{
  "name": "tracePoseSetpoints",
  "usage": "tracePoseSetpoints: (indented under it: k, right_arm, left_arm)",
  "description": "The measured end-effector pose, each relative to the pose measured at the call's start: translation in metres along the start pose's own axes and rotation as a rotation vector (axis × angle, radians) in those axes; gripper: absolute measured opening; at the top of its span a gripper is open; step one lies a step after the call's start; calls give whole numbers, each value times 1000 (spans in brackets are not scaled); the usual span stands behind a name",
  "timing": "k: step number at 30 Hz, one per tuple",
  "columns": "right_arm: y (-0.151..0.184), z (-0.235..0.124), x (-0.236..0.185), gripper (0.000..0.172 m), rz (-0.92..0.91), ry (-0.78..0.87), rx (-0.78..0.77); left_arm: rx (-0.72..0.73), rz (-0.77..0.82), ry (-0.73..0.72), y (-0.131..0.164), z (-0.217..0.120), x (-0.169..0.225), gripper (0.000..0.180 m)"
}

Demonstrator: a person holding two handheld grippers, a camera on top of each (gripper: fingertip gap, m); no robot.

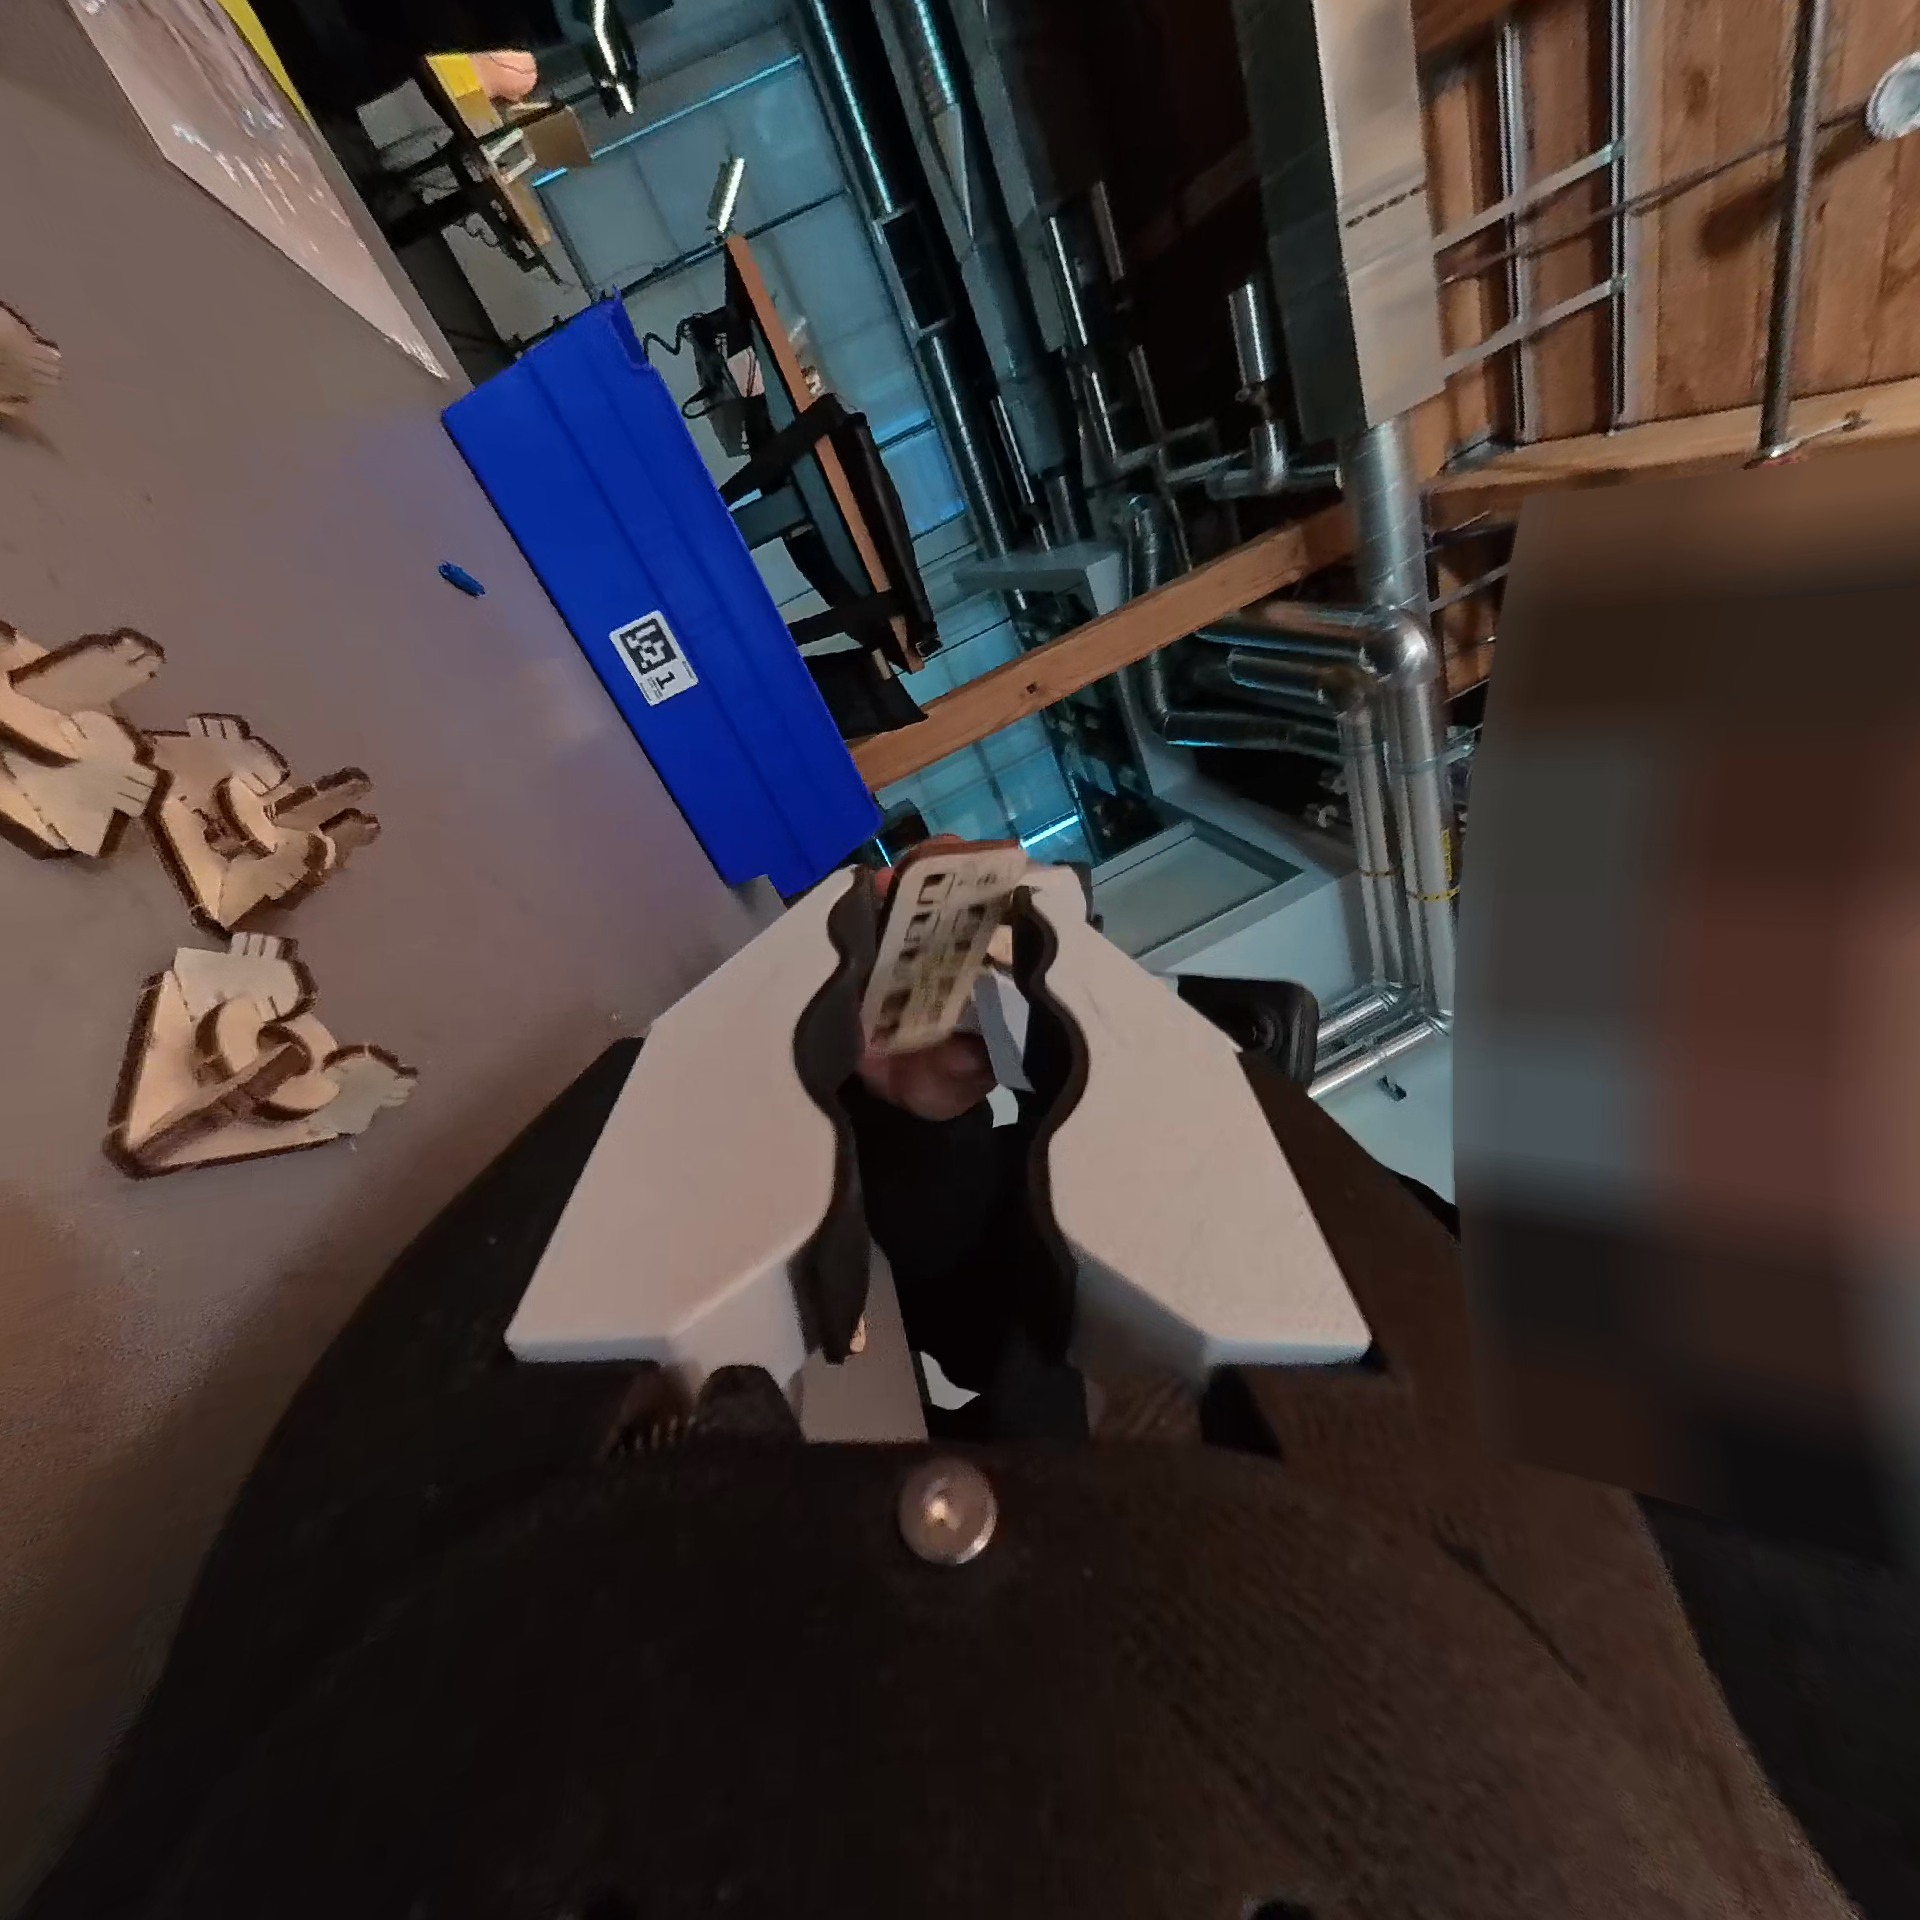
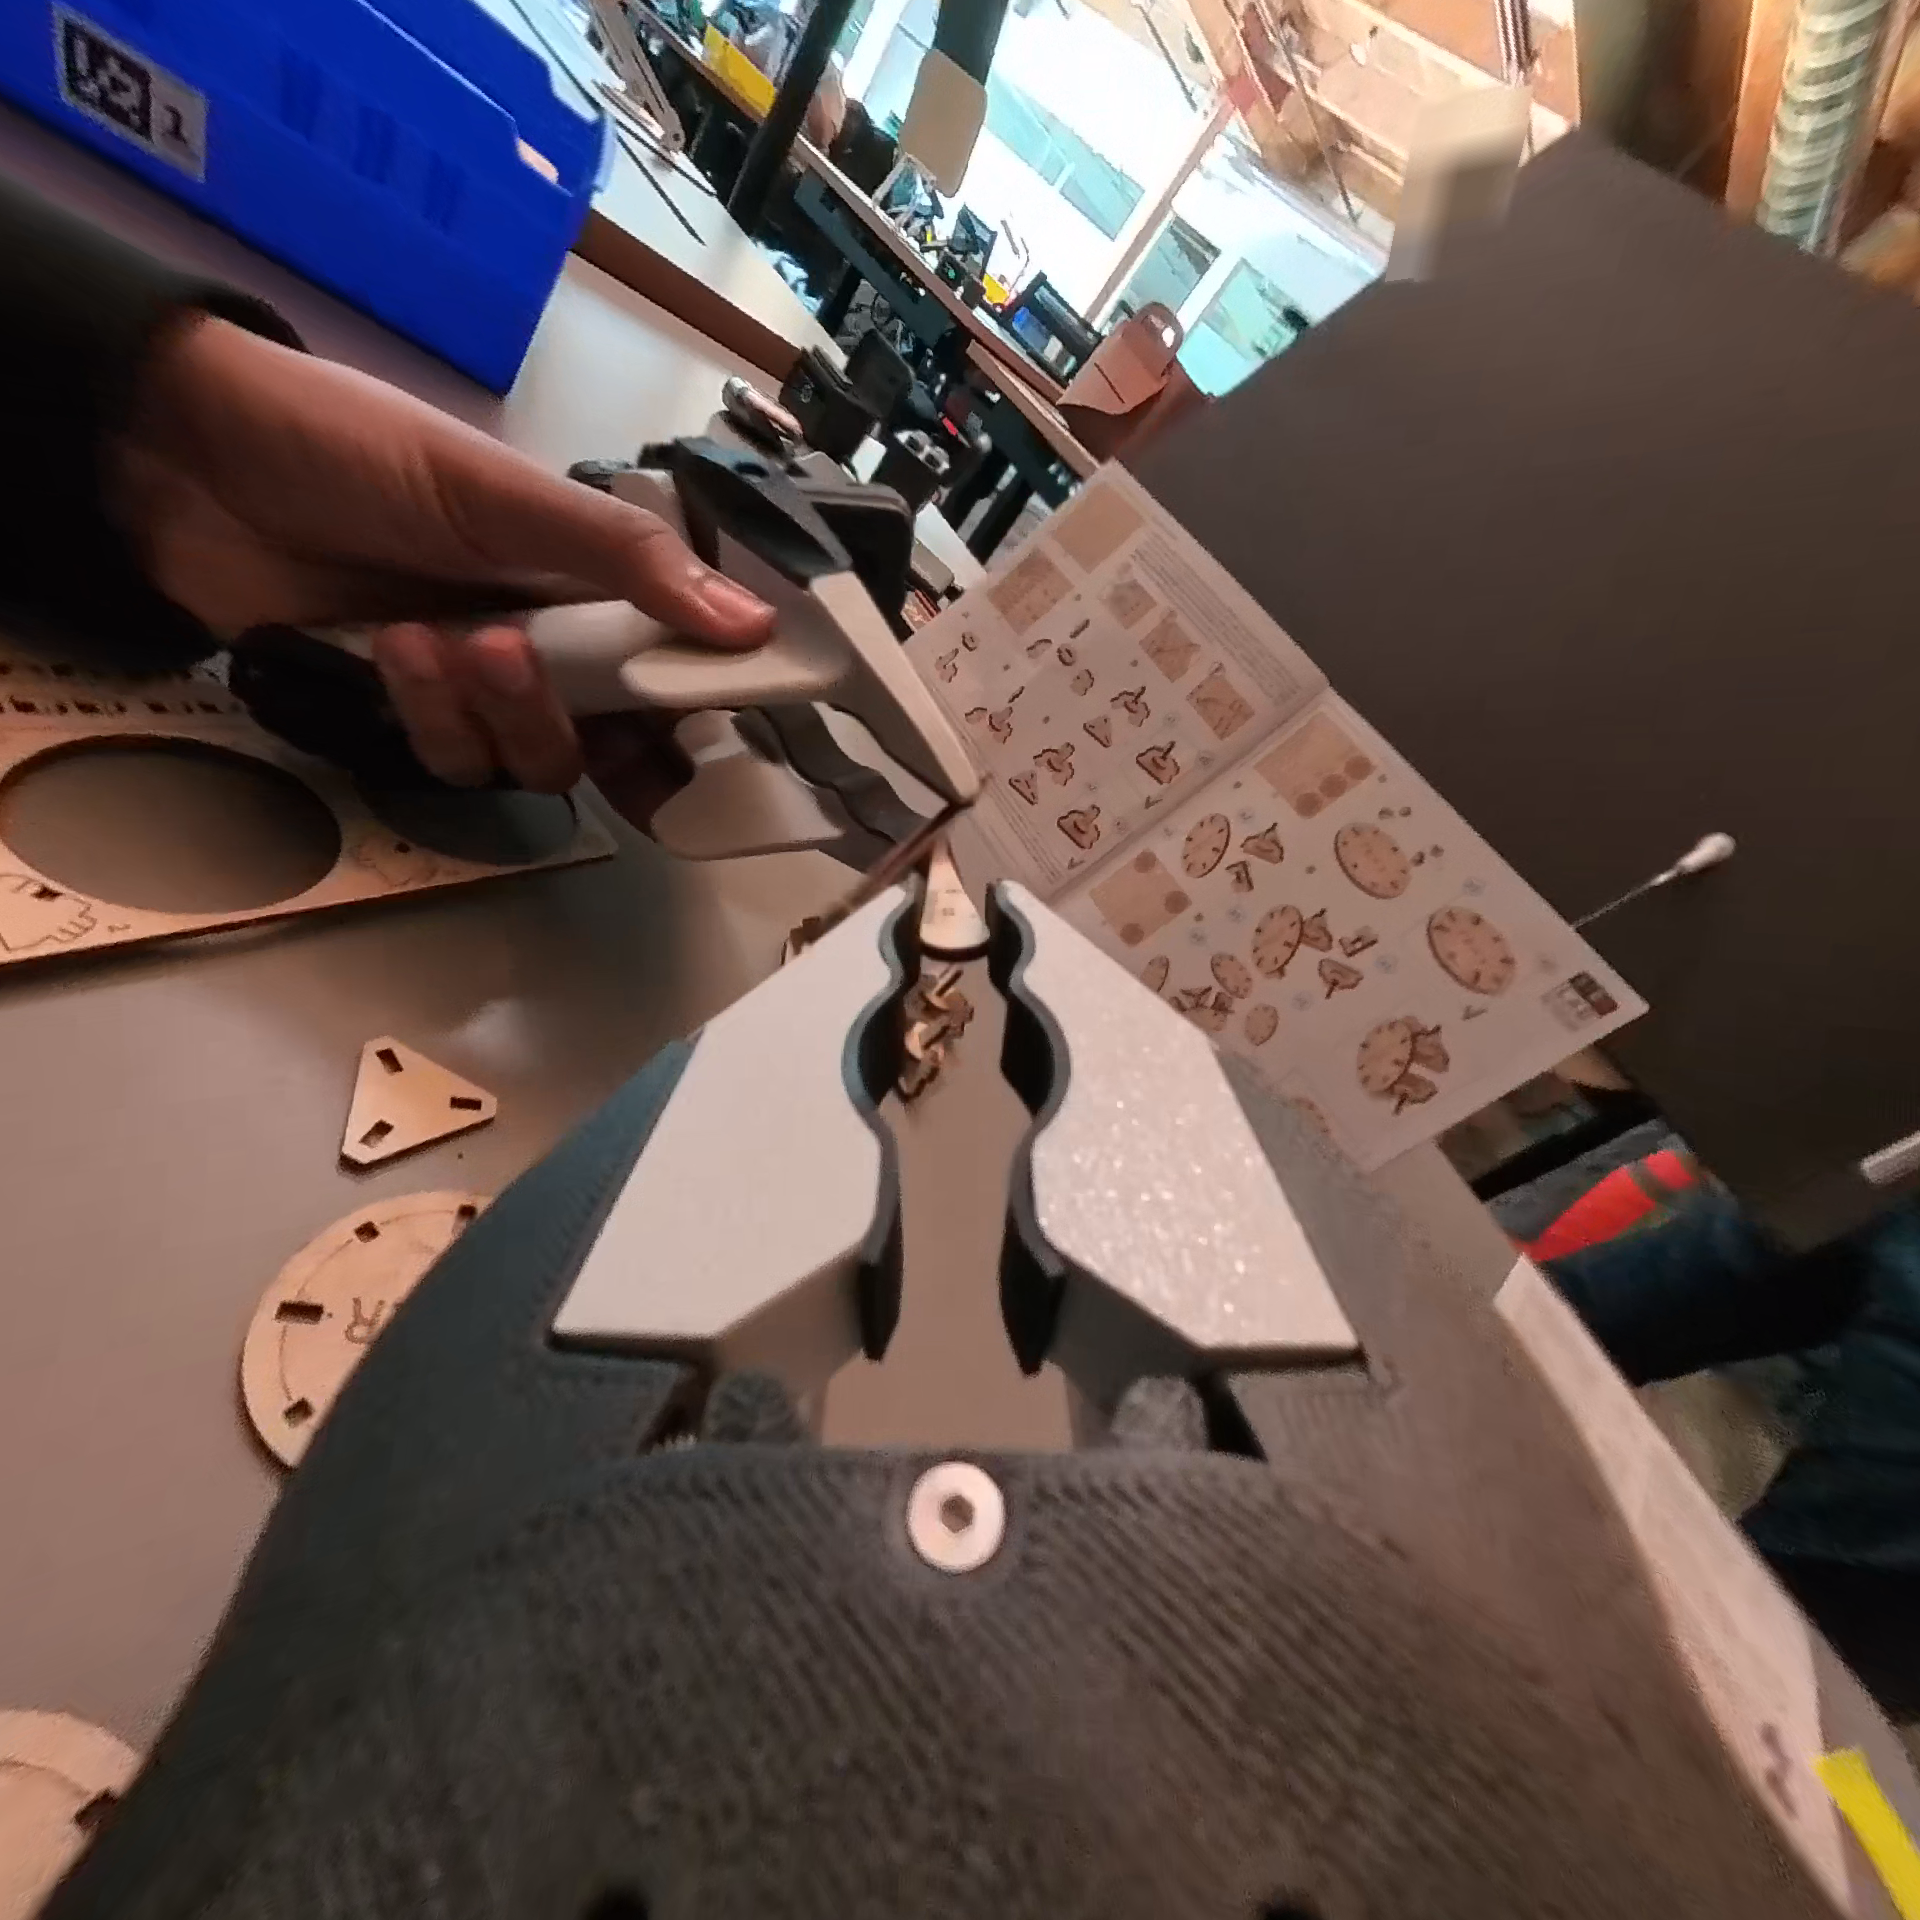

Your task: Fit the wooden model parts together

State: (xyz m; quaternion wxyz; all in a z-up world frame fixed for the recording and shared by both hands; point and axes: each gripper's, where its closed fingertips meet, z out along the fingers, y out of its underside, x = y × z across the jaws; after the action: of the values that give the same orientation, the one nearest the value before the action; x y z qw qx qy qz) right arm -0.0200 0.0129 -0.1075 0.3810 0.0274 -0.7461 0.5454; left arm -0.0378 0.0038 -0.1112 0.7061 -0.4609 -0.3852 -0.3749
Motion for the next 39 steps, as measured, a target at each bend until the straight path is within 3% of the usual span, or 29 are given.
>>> tracePoseSetpoints:
  k: [5, 15, 19, 23, 26, 28, 30, 33, 39]
  right_arm:
    - [1, 3, -7, 11, -76, -1, -18]
    - [-3, -2, 3, 11, 4, 15, 33]
    - [11, -6, 20, 10, -14, 63, -18]
    - [77, -8, -8, 11, 251, -250, -327]
    - [86, -10, -18, 11, 411, -349, -336]
    - [94, -12, -21, 11, 430, -368, -362]
    - [100, -13, -21, 24, 393, -364, -391]
    - [88, -10, -12, 34, 349, -322, -308]
    - [20, -14, -15, 39, 353, -356, 69]
  left_arm:
    - [-11, 10, -8, 1, 1, 1, 23]
    - [-35, -22, 5, 4, 1, 0, 22]
    - [-20, 0, -7, 1, -2, 0, 22]
    - [-28, 56, -36, -2, -4, 0, 22]
    - [-20, 33, 7, -3, -4, 5, 22]
    - [-22, 22, 17, -2, -4, 5, 23]
    - [-30, 14, 31, 0, -3, 7, 23]
    - [-53, 9, 46, 4, -1, 10, 22]
    - [-223, -74, 111, 35, 13, 16, 22]
